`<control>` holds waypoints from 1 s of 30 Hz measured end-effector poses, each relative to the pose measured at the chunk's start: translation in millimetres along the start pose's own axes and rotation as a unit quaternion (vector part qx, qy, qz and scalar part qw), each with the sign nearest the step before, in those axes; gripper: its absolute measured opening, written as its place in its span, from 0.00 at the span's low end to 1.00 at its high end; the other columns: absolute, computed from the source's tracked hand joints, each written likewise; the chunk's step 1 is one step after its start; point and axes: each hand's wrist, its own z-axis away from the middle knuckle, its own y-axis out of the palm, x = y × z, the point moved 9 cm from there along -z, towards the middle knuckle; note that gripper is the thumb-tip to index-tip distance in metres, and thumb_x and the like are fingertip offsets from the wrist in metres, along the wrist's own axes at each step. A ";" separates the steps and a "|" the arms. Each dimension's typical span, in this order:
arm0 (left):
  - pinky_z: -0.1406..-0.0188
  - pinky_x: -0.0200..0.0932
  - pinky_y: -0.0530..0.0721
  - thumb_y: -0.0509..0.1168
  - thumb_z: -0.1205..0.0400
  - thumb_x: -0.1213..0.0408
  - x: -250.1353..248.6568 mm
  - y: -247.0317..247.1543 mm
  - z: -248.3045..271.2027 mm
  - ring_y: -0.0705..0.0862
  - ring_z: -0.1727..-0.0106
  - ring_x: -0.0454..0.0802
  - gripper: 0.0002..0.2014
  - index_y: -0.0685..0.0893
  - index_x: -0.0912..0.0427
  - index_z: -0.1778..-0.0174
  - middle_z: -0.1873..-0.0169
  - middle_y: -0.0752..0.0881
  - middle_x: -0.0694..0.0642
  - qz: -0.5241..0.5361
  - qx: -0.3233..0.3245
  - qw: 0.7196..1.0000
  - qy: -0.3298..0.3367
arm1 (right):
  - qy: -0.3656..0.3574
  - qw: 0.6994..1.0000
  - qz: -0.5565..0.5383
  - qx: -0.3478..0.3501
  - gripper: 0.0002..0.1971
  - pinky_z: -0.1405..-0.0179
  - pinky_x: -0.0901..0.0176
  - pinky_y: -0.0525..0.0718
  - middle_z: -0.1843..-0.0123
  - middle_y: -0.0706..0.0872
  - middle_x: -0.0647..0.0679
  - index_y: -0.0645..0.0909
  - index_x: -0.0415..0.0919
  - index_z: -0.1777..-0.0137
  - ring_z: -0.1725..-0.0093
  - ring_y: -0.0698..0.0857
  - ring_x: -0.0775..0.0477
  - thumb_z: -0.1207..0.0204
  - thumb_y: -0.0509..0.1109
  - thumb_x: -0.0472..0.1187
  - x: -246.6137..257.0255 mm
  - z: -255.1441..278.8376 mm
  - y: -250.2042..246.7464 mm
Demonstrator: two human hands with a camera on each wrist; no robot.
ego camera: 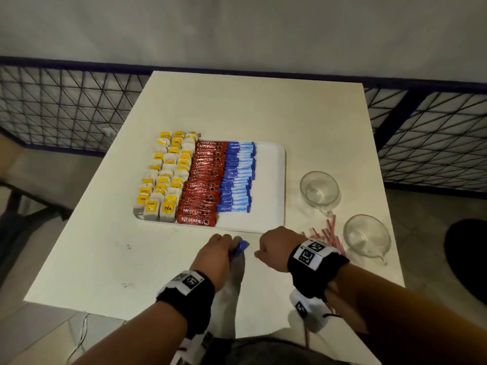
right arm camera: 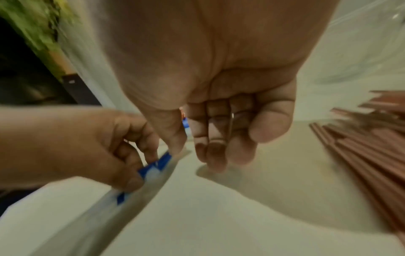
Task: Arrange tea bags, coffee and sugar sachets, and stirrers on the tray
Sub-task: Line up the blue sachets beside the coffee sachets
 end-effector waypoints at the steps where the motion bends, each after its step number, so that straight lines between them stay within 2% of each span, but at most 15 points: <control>1: 0.59 0.41 0.67 0.63 0.19 0.65 2.3 -1.4 -1.1 0.82 0.47 0.58 0.06 0.74 0.57 0.49 0.48 0.82 0.58 0.016 -0.001 1.000 -0.016 | 0.006 1.000 0.004 0.004 0.20 0.47 0.53 0.79 0.42 0.86 0.42 0.82 0.40 0.44 0.42 0.83 0.39 0.19 0.60 0.56 5.6 -4.7 5.2; 5: 0.54 0.42 0.75 0.63 0.19 0.63 -0.2 -3.9 0.8 0.83 0.43 0.60 0.13 0.75 0.59 0.39 0.45 0.87 0.59 0.094 0.014 0.995 -0.040 | 0.040 0.998 -0.046 -0.009 0.20 0.54 0.57 0.72 0.43 0.86 0.39 0.82 0.38 0.45 0.43 0.84 0.38 0.19 0.62 0.55 20.1 -17.2 12.2; 7: 0.53 0.44 0.78 0.63 0.20 0.62 0.6 -2.9 1.0 0.84 0.45 0.60 0.12 0.76 0.58 0.41 0.47 0.87 0.59 0.114 0.022 0.993 -0.033 | 0.049 0.996 -0.073 -0.018 0.18 0.56 0.58 0.70 0.44 0.87 0.38 0.82 0.37 0.47 0.44 0.84 0.37 0.19 0.62 0.52 25.7 -21.6 11.9; 9: 0.57 0.42 0.78 0.65 0.23 0.62 3.0 -2.5 1.5 0.85 0.48 0.60 0.12 0.76 0.56 0.44 0.49 0.88 0.57 0.130 0.037 0.990 -0.029 | 0.061 0.993 -0.102 -0.027 0.15 0.57 0.58 0.72 0.45 0.87 0.39 0.83 0.39 0.49 0.45 0.84 0.37 0.21 0.63 0.50 28.2 -23.0 9.6; 12: 0.59 0.43 0.81 0.65 0.24 0.61 9.8 -3.5 2.4 0.86 0.52 0.58 0.10 0.77 0.52 0.47 0.53 0.89 0.55 0.171 0.042 0.984 -0.037 | 0.060 0.985 -0.159 -0.037 0.07 0.52 0.59 0.76 0.48 0.88 0.46 0.82 0.49 0.53 0.46 0.84 0.41 0.23 0.66 0.49 30.2 -24.3 7.2; 13: 0.61 0.43 0.80 0.64 0.24 0.61 11.9 -5.2 3.1 0.86 0.53 0.57 0.09 0.76 0.51 0.49 0.55 0.89 0.55 0.190 0.040 0.980 -0.039 | 0.055 0.982 -0.176 -0.042 0.03 0.54 0.60 0.74 0.51 0.87 0.50 0.79 0.53 0.57 0.49 0.83 0.43 0.24 0.66 0.49 31.1 -23.9 4.9; 15: 0.64 0.39 0.75 0.66 0.24 0.63 13.1 -11.4 3.5 0.85 0.56 0.54 0.09 0.75 0.50 0.51 0.56 0.88 0.53 0.227 0.038 0.973 -0.031 | 0.047 0.978 -0.198 -0.053 0.05 0.57 0.60 0.72 0.58 0.83 0.55 0.75 0.54 0.62 0.54 0.81 0.47 0.25 0.66 0.47 32.4 -23.8 -1.9; 17: 0.63 0.34 0.71 0.66 0.23 0.65 13.2 -21.3 0.0 0.82 0.57 0.49 0.10 0.77 0.51 0.47 0.52 0.88 0.52 0.244 0.034 0.969 -0.009 | 0.047 0.973 -0.216 -0.072 0.04 0.63 0.64 0.72 0.60 0.82 0.55 0.76 0.52 0.60 0.57 0.79 0.50 0.24 0.66 0.44 32.9 -24.0 -13.5; 19: 0.57 0.33 0.71 0.64 0.21 0.66 17.9 -35.2 -8.8 0.81 0.52 0.49 0.12 0.80 0.56 0.42 0.47 0.86 0.53 0.238 0.012 0.971 -0.001 | 0.045 0.968 -0.224 -0.101 0.02 0.63 0.67 0.73 0.58 0.85 0.53 0.78 0.49 0.57 0.57 0.81 0.49 0.22 0.67 0.43 30.1 -25.4 -29.0; 21: 0.53 0.35 0.70 0.61 0.18 0.69 30.2 -47.6 -21.1 0.81 0.48 0.51 0.11 0.82 0.60 0.41 0.46 0.84 0.54 0.240 -0.016 0.971 -0.013 | 0.038 0.966 -0.238 -0.099 0.02 0.56 0.63 0.76 0.54 0.90 0.51 0.79 0.48 0.57 0.52 0.85 0.50 0.22 0.68 0.42 27.9 -30.5 -38.2; 24: 0.60 0.36 0.67 0.62 0.19 0.68 42.9 -56.8 -31.4 0.78 0.54 0.49 0.08 0.82 0.61 0.46 0.52 0.82 0.53 0.214 -0.022 0.976 -0.024 | 0.050 0.981 -0.170 -0.076 0.05 0.49 0.60 0.78 0.51 0.89 0.51 0.78 0.51 0.58 0.48 0.84 0.49 0.23 0.69 0.48 28.0 -36.5 -39.6; 27: 0.61 0.39 0.70 0.66 0.21 0.60 30.6 -50.5 -28.3 0.81 0.56 0.53 0.06 0.82 0.57 0.52 0.56 0.85 0.54 0.146 0.016 0.989 0.023 | 0.069 0.995 -0.060 -0.049 0.09 0.44 0.53 0.81 0.48 0.87 0.49 0.81 0.49 0.52 0.46 0.84 0.44 0.24 0.66 0.52 30.7 -39.9 -32.3; 28: 0.60 0.40 0.73 0.66 0.21 0.58 22.8 -42.7 -25.2 0.83 0.54 0.55 0.07 0.81 0.56 0.51 0.55 0.86 0.54 0.111 0.037 0.992 0.048 | 0.074 0.995 -0.045 -0.048 0.10 0.44 0.53 0.82 0.47 0.87 0.48 0.80 0.48 0.50 0.46 0.84 0.43 0.24 0.64 0.51 30.8 -40.7 -30.9; 30: 0.52 0.45 0.80 0.63 0.20 0.56 10.3 -21.2 -19.6 0.84 0.46 0.58 0.12 0.80 0.51 0.42 0.45 0.84 0.54 0.039 0.084 0.991 0.092 | 0.082 0.993 -0.049 -0.074 0.11 0.44 0.51 0.81 0.45 0.86 0.47 0.78 0.48 0.46 0.44 0.83 0.42 0.23 0.62 0.51 24.6 -46.1 -36.4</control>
